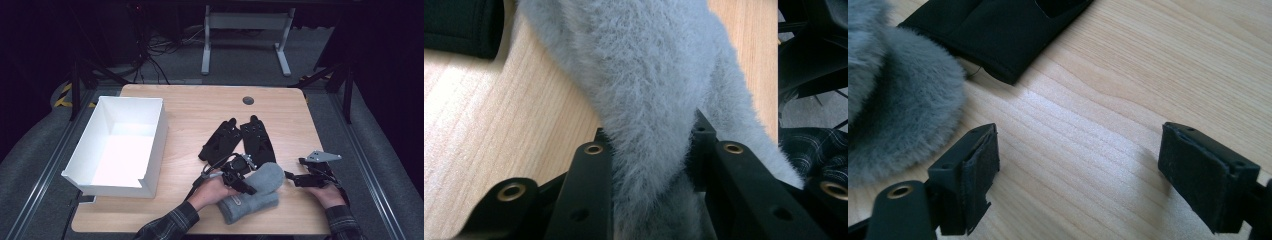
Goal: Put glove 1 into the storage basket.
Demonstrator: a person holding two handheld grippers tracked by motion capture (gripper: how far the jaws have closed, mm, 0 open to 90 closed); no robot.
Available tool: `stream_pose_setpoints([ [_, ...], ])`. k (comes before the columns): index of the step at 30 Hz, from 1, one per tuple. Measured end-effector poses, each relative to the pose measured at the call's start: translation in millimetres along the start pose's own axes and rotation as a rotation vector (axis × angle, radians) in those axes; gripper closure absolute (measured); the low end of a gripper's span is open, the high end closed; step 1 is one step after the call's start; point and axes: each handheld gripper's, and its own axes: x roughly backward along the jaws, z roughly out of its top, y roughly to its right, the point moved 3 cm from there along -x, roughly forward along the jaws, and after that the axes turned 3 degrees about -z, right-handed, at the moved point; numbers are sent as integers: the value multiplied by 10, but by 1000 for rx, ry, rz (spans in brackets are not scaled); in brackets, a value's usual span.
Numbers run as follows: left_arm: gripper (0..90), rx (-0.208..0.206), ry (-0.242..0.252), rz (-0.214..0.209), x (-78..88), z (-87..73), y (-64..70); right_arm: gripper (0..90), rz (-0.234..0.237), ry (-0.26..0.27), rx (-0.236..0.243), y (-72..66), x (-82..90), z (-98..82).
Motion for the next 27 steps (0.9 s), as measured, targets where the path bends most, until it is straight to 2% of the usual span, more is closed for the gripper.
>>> stream_pose_setpoints([
  [3, 749, 10, 28, -7, 48, -3, 24, 171, 0, 0, 0, 0, 0, 0],
  [7, 754, 10, 37, -10, 128, -11, 72, 171, 1, 0, -1, 0, 0, 1],
  [11, 754, -7, 50, 0, 206, -10, 120, 171, 3, 1, 0, 2, -4, 3],
  [14, 755, -14, 59, 13, 280, -11, 146, 171, 4, 0, 0, 1, -4, 3],
  [22, 755, 6, 120, 34, 517, -22, 161, 171, 4, 1, 0, 2, -4, 3],
  [27, 756, 18, 167, 74, 746, -12, 172, 171, 4, 0, 0, 2, -4, 3],
])
